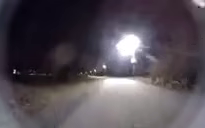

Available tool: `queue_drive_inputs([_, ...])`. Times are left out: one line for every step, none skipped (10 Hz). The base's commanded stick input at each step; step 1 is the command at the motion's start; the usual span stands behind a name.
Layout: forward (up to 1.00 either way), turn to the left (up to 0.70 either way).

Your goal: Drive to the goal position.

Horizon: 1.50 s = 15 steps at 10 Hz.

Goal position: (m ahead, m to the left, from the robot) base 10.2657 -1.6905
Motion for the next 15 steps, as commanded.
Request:
queue_drive_inputs([1.0, 0.0])
queue_drive_inputs([1.0, 0.0])
queue_drive_inputs([1.0, 0.0])
queue_drive_inputs([1.0, 0.0])
queue_drive_inputs([1.0, 0.0])
queue_drive_inputs([1.0, 0.0])
queue_drive_inputs([1.0, 0.0])
queue_drive_inputs([1.0, 0.0])
queue_drive_inputs([1.0, 0.0])
queue_drive_inputs([0.5, 0.0])
queue_drive_inputs([0.0, 0.0])
queue_drive_inputs([0.0, 0.0])
queue_drive_inputs([0.0, 0.0])
queue_drive_inputs([0.0, 0.0])
queue_drive_inputs([0.0, 0.0])
